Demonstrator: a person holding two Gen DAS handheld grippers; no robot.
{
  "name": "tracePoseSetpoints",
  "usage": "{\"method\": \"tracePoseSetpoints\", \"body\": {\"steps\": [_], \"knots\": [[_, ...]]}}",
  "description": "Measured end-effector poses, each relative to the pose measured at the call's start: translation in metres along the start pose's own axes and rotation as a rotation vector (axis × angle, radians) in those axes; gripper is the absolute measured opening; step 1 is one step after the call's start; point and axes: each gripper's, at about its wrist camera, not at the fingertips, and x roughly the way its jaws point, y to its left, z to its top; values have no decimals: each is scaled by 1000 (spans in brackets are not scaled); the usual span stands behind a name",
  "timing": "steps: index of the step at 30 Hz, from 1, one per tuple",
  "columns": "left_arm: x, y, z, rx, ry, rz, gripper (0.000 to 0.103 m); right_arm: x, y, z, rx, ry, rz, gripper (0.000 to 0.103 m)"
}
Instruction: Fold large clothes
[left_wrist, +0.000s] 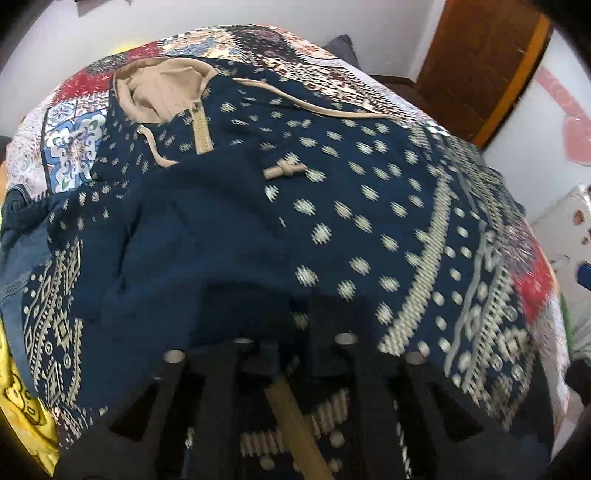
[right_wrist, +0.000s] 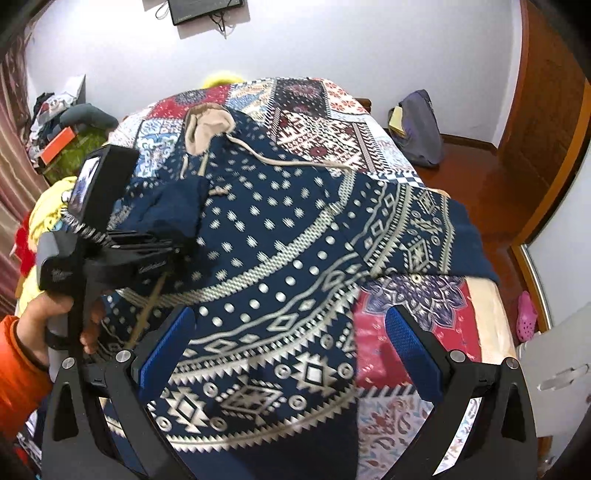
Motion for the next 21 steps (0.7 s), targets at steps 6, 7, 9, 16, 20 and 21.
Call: {"method": "tracePoseSetpoints", "body": {"steps": [6, 7, 9, 16, 20, 21], "knots": [[-45, 20, -27, -4, -45, -71, 56, 0, 9, 6, -20, 3, 9, 102], [-54, 26, -31, -11, -60, -66, 57, 0, 15, 9, -31, 0, 12, 102], [-74, 48, -40, -29, -99, -33, 60, 3, 26, 16, -54, -3, 17, 102], [-96, 141, -56, -117, -170, 149, 67, 29, 96, 45, -215, -4, 24, 102], [-87, 192, -70, -222, -144, 160, 67, 57, 140, 58, -318, 17, 49, 102], [-83, 203, -75, -247, -134, 157, 67, 65, 151, 60, -340, 26, 57, 102]]}}
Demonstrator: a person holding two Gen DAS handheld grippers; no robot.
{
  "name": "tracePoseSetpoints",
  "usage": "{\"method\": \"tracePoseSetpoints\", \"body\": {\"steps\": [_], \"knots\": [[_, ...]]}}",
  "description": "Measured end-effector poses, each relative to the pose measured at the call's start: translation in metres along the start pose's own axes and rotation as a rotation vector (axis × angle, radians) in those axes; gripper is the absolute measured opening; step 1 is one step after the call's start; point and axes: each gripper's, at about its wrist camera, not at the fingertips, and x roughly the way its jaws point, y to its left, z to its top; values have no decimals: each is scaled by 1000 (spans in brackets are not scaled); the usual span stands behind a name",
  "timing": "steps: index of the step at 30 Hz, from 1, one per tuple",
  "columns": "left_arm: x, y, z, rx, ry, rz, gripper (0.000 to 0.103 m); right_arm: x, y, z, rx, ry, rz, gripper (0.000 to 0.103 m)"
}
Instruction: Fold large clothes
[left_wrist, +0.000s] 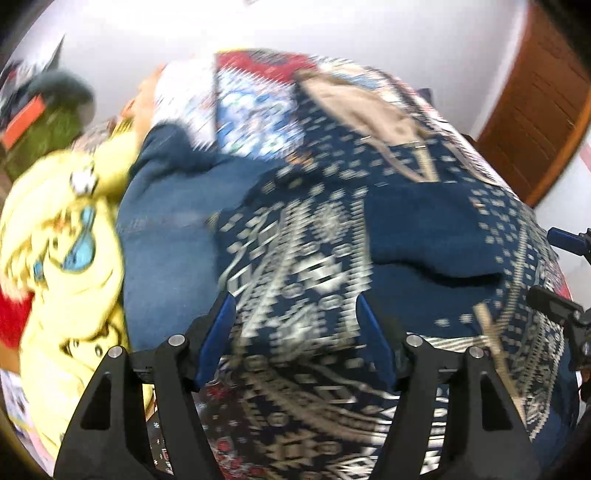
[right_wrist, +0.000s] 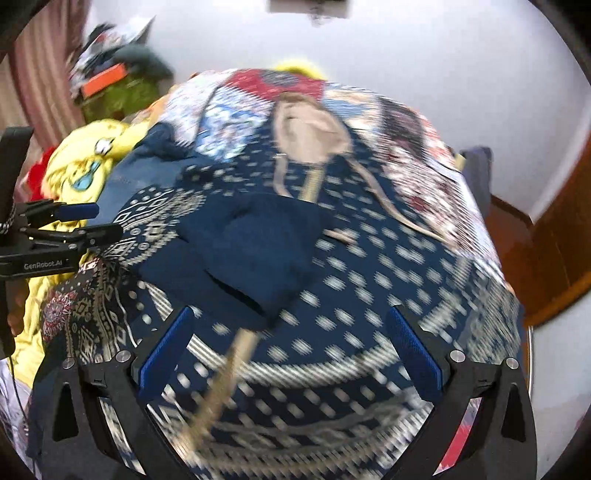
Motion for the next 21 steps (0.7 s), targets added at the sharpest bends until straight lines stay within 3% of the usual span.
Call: {"method": "tracePoseSetpoints", "body": {"steps": [7, 11, 14, 18, 20, 21], "knots": [[35, 29, -21, -61, 63, 6, 67, 69, 53, 30, -134, 67, -3, 98], [48, 30, -32, -63, 56, 5, 68, 96, 65, 34, -183, 107, -8, 74], [49, 21, -34, -18, 33, 46, 69, 101, 66, 33, -210, 80, -19, 68], [50, 21, -37, -15, 23, 51, 69, 98, 59, 34, -212, 62, -42, 25], [50, 23, -37, -21, 23, 47, 69, 96, 54, 36, -183, 59, -28, 13], [51, 22, -37, -15, 22, 54, 70, 91, 47, 36, -149, 50, -10, 13]]}}
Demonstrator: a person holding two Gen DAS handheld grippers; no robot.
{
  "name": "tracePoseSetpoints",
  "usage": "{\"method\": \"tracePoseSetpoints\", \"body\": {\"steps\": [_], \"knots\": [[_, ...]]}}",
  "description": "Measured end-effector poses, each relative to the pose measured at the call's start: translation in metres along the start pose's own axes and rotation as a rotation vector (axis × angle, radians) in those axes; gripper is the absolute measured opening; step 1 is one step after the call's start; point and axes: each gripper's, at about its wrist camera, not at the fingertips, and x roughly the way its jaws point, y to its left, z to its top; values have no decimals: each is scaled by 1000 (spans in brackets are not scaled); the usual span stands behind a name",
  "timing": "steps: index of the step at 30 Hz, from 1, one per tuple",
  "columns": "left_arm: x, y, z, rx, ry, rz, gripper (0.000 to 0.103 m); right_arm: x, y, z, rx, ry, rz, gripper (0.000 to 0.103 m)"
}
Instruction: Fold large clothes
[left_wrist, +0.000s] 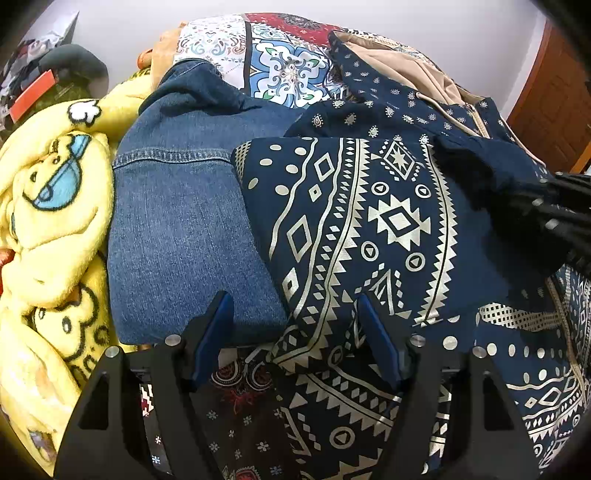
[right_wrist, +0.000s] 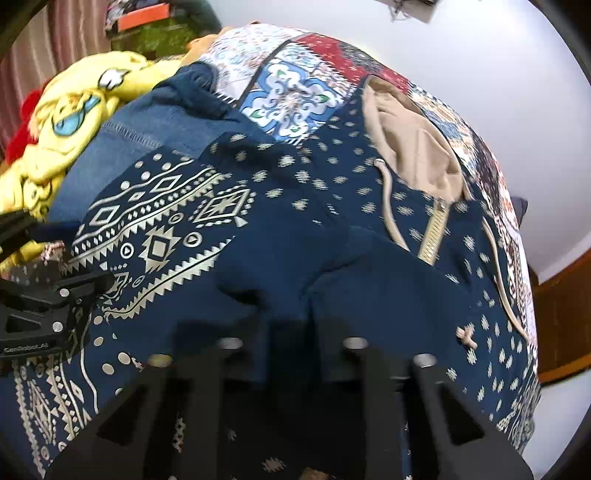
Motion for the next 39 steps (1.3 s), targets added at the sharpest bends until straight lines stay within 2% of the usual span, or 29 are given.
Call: {"method": "tracePoseSetpoints", "body": {"steps": [3, 9, 14, 18, 22, 26, 28, 30, 31, 35, 39], "knots": [[2, -5, 2, 14, 4, 26, 70, -18, -16, -6, 73, -40, -9, 12], [3, -6, 4, 7, 27, 37, 70, -65, -76, -36, 204, -90, -54, 10], [4, -7, 5, 1, 38, 51, 70, -83, -128, -66, 325, -90, -86, 10], [5, -9, 7, -3, 49, 70, 71, -84, -156, -95, 377, -57, -168, 10], [4, -10, 10, -23, 79, 87, 71, -75, -175, -120, 461, 5, -119, 10], [-10, -12, 15, -40, 79, 91, 71, -74, -176, -126, 500, 21, -8, 10], [-23, -15, 19, -36, 45, 86, 71, -74, -174, -121, 504, 7, 43, 19], [-37, -23, 26, -20, 4, 92, 71, -72, -168, -111, 492, -18, 74, 45], [-45, -28, 31, -8, -20, 85, 71, -70, -165, -103, 483, -37, 81, 50], [-57, -53, 45, 55, -67, 43, 71, -46, -163, -80, 478, -47, 117, 53], [-37, -75, 53, 102, -38, -9, 71, -14, -163, -70, 500, -24, 99, 53]]}}
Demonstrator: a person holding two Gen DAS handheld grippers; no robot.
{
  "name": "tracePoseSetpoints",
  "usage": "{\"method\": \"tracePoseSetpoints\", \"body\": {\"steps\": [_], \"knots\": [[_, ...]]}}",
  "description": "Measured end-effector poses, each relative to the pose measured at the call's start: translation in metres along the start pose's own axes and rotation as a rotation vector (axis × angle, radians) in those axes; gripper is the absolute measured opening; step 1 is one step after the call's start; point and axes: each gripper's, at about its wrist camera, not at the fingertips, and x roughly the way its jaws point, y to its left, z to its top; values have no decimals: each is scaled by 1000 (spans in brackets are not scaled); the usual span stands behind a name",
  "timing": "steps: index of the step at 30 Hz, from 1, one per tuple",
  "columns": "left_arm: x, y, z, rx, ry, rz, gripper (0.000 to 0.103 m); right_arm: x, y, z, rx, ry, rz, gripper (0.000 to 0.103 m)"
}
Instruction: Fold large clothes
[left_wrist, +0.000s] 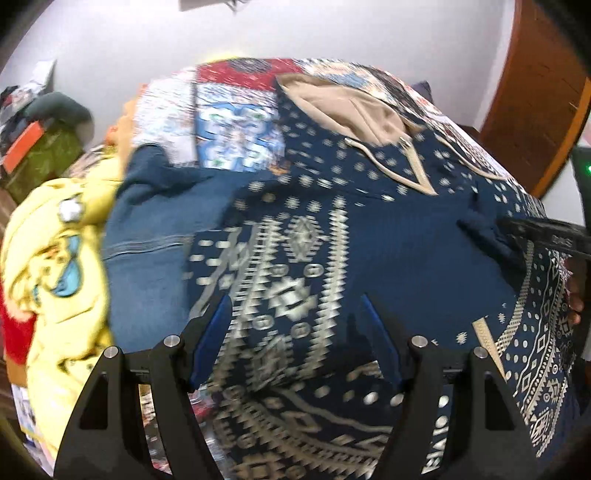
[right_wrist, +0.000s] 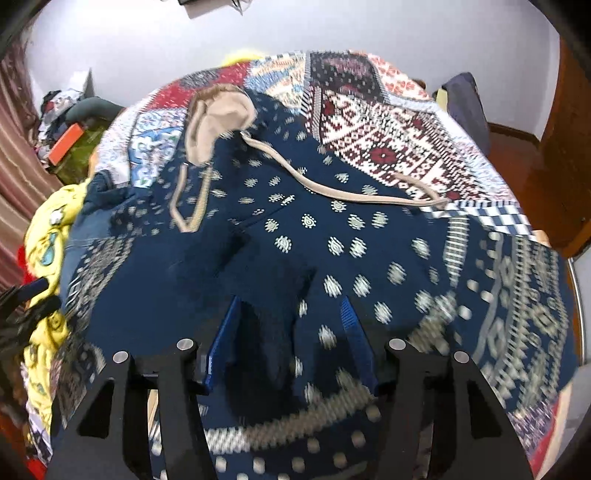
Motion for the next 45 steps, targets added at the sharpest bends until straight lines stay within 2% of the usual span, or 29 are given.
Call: {"method": "tracePoseSetpoints", "body": {"steps": [2, 4, 5, 6, 9, 14, 18, 24, 26, 30, 34, 38, 39, 41, 45], "knots": [[15, -5, -1, -11, 30, -24, 71, -3, 0, 1, 5, -32, -16, 51], [32, -11, -6, -30, 64, -56, 71, -3, -1, 3, 10, -45, -13, 36], [38, -14, -7, -35, 78, -63, 71, -4, -1, 4, 3, -46, 3, 21], [46, -17, -11, -38, 99, -70, 71, -4, 0, 5, 2, -38, 28, 10], [49, -20, -18, -39, 66, -64, 74, -15, 3, 0, -32, -55, 55, 9], [49, -18, -19, -39, 67, -63, 74, -40, 7, -6, -76, -103, 23, 9], [50, -20, -19, -34, 64, -48, 75, -63, -10, -11, -54, -135, -31, 9], [51, -22, -20, -45, 62, -29, 78, -59, -49, -26, 23, -71, -104, 9], [52, -22, -21, -50, 61, -25, 79, -53, -55, -36, 28, -33, -99, 9], [52, -22, -20, -50, 63, -16, 80, -53, -61, -49, 38, -9, -123, 13], [52, -22, -21, -53, 61, -8, 82, -67, -79, -54, 94, 18, -86, 18], [51, -23, -22, -55, 56, -4, 82, -93, -112, -60, 184, -30, -83, 55], [51, -23, -22, -55, 54, -3, 82, -98, -123, -61, 214, -46, -81, 61], [51, -23, -23, -55, 53, -3, 82, -105, -142, -65, 277, -57, -79, 64], [50, -23, -24, -55, 48, -3, 82, -102, -197, -77, 464, -44, -68, 64]]}}
